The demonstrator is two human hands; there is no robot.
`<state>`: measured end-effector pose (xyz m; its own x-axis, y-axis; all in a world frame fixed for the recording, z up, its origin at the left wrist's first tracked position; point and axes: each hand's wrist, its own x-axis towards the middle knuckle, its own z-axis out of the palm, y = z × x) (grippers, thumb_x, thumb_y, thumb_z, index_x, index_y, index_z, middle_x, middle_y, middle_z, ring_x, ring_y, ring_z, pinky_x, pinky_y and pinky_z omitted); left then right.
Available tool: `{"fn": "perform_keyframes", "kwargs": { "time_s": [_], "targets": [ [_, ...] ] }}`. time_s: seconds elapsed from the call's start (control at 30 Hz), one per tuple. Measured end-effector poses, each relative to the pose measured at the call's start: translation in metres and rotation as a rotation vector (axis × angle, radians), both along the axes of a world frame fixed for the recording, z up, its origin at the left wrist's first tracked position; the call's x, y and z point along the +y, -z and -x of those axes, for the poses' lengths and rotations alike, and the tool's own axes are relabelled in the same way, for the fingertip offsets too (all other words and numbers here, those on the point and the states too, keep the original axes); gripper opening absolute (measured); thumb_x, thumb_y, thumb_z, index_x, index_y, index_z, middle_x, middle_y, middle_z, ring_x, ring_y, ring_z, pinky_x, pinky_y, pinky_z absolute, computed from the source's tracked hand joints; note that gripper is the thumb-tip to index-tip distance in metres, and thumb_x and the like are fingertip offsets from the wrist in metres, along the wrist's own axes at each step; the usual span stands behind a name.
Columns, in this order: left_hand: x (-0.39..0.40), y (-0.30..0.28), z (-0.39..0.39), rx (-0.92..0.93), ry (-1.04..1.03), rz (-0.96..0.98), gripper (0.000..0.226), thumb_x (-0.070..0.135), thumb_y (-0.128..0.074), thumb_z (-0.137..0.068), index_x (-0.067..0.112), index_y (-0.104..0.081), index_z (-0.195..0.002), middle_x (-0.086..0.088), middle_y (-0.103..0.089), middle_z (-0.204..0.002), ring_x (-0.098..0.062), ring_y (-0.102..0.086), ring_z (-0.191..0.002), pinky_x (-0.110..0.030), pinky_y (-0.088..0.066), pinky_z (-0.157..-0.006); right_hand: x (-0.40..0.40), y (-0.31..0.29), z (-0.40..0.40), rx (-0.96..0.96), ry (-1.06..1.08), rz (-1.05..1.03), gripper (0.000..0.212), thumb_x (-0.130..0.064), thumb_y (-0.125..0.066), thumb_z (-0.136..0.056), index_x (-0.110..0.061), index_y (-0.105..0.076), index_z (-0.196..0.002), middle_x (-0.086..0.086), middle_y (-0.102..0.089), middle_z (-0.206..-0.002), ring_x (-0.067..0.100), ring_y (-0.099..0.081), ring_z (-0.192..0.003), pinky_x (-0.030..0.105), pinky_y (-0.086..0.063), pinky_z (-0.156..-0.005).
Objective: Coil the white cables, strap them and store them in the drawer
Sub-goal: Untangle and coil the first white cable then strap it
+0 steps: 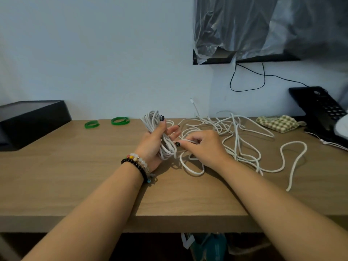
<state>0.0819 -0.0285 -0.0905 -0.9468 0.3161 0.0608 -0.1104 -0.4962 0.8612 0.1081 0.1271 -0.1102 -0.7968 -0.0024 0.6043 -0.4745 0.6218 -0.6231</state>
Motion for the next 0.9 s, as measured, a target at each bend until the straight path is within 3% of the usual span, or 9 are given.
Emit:
{"fn": "perform_keyframes", "kwargs": {
  "time_s": [0.1, 0.17, 0.27, 0.37, 0.47, 0.63, 0.77, 0.9],
  "targets": [
    [-0.002, -0.003, -0.001, -0.005, 0.083, 0.013, 0.025, 0.032, -0.045, -0.101, 0.008, -0.047, -0.097, -0.019, -0.067, -0.119, -0.031, -0.067, -0.108, -0.044, -0.058, -0.085, -0.001, -0.001, -0.004, 0.051, -0.070, 0.061, 0.008, -0.019, -0.077, -0.079, -0.027, -0.078, -0.080, -0.021, -0.068, -0.067, -0.002, -0.064, -0.068, 0.021, -0.051, -0.068],
    [-0.004, -0.001, 0.000, 0.025, 0.128, 0.091, 0.029, 0.034, -0.045, -0.100, 0.007, -0.045, -0.111, -0.017, -0.068, -0.118, -0.034, -0.067, -0.106, -0.046, -0.057, -0.086, -0.001, -0.001, -0.005, 0.095, -0.086, 0.036, 0.011, -0.018, -0.078, -0.078, -0.024, -0.079, -0.087, -0.017, -0.073, -0.080, 0.000, -0.068, -0.080, 0.026, -0.056, -0.075],
    [-0.004, 0.001, -0.001, 0.037, 0.125, 0.169, 0.039, 0.030, -0.046, -0.101, -0.001, -0.046, -0.126, -0.019, -0.071, -0.107, -0.031, -0.072, -0.085, -0.038, -0.061, -0.069, -0.001, -0.002, -0.005, 0.144, -0.095, 0.000, 0.009, -0.017, -0.080, -0.075, -0.021, -0.079, -0.084, -0.017, -0.073, -0.084, 0.001, -0.069, -0.082, 0.031, -0.057, -0.076],
    [-0.002, 0.000, -0.003, 0.065, 0.074, 0.276, 0.033, 0.028, -0.050, -0.100, -0.002, -0.055, -0.111, -0.020, -0.071, -0.099, -0.025, -0.070, -0.065, -0.029, -0.059, -0.055, 0.000, -0.002, -0.005, 0.169, -0.056, -0.049, 0.010, -0.023, -0.081, -0.074, -0.023, -0.079, -0.083, -0.010, -0.074, -0.082, 0.006, -0.068, -0.076, 0.040, -0.057, -0.069],
    [0.000, 0.000, -0.003, 0.150, 0.000, 0.406, 0.022, 0.025, -0.051, -0.099, 0.004, -0.057, -0.104, -0.014, -0.072, -0.091, -0.019, -0.067, -0.054, -0.025, -0.056, -0.049, 0.001, -0.001, -0.004, 0.163, -0.022, -0.132, 0.006, -0.023, -0.077, -0.078, -0.024, -0.078, -0.084, -0.012, -0.070, -0.078, 0.006, -0.064, -0.072, 0.040, -0.054, -0.067],
    [-0.003, -0.002, 0.000, 0.314, -0.153, 0.568, 0.012, 0.024, -0.052, -0.099, 0.013, -0.054, -0.101, -0.009, -0.074, -0.089, -0.015, -0.062, -0.051, -0.025, -0.053, -0.047, 0.010, -0.006, 0.002, 0.142, 0.018, -0.185, 0.007, -0.021, -0.073, -0.083, -0.020, -0.077, -0.088, -0.006, -0.072, -0.083, 0.010, -0.065, -0.079, 0.039, -0.053, -0.074],
    [-0.005, -0.002, 0.004, 0.399, -0.281, 0.632, 0.009, 0.022, -0.053, -0.099, 0.021, -0.054, -0.090, -0.004, -0.069, -0.075, -0.007, -0.060, -0.047, -0.020, -0.049, -0.046, 0.027, -0.015, 0.001, 0.063, 0.067, -0.217, 0.010, -0.025, -0.072, -0.084, -0.017, -0.077, -0.083, -0.006, -0.070, -0.079, 0.008, -0.062, -0.076, 0.031, -0.050, -0.072],
    [-0.017, -0.004, 0.012, 0.455, -0.441, 0.689, 0.009, 0.025, -0.055, -0.097, 0.024, -0.055, -0.088, 0.000, -0.063, -0.071, 0.001, -0.061, -0.050, -0.020, -0.050, -0.048, 0.050, -0.019, 0.000, 0.037, 0.171, -0.097, 0.021, -0.033, -0.071, -0.084, -0.012, -0.075, -0.078, 0.000, -0.069, -0.075, 0.017, -0.062, -0.074, 0.035, -0.051, -0.071]
  ]
}}
